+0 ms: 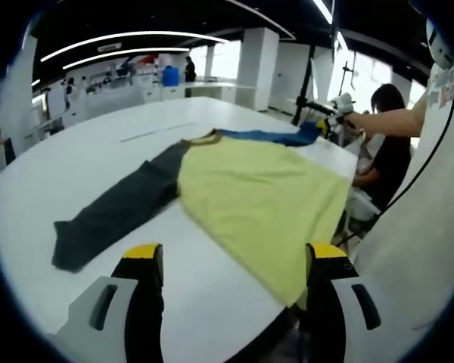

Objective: Fold the garment on the visible template until the final outline fits inside the template.

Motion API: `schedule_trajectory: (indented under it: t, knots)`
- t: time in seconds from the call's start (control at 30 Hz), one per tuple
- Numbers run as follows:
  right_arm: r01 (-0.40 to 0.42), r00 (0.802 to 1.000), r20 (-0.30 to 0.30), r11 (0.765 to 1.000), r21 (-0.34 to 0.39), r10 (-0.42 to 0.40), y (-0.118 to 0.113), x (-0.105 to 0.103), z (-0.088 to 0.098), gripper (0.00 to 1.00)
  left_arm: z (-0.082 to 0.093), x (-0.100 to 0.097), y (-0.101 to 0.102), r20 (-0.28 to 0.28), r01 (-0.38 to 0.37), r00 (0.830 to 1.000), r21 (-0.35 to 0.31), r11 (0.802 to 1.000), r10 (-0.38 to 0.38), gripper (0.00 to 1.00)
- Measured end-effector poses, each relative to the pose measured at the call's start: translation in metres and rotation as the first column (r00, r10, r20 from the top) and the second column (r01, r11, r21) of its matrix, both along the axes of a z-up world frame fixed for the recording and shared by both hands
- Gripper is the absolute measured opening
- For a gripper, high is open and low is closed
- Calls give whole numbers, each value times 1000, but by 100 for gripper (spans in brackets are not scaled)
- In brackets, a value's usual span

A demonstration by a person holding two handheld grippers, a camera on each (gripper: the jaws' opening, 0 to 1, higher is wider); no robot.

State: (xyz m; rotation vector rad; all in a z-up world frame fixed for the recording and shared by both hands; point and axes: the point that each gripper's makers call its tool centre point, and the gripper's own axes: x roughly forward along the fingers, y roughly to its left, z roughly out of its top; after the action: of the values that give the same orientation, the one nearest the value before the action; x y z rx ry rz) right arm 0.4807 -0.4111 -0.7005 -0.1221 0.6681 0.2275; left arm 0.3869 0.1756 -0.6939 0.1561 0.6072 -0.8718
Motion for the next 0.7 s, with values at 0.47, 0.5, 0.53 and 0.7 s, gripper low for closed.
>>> schedule_trajectory:
  t: [0.47,0.5,0.53,0.7]
  knots:
    - [-65,998,-16,998,16,66,48,7,8,0,-3,-5,9,9,4,1000,-11,1000,-4,73]
    - [-72,997,-19,997,18,73,52,7,8,0,-3,-5,9,10,4,1000,-14,1000,-4,73]
    - [-82,996,-20,997,14,82,56,8,8,0,-3,-5,9,10,4,1000,-15,1000,-4,73]
    - [-108,994,-19,994,21,109,74,14,11,0,-3,-7,11,14,9,1000,-16,1000,-9,73]
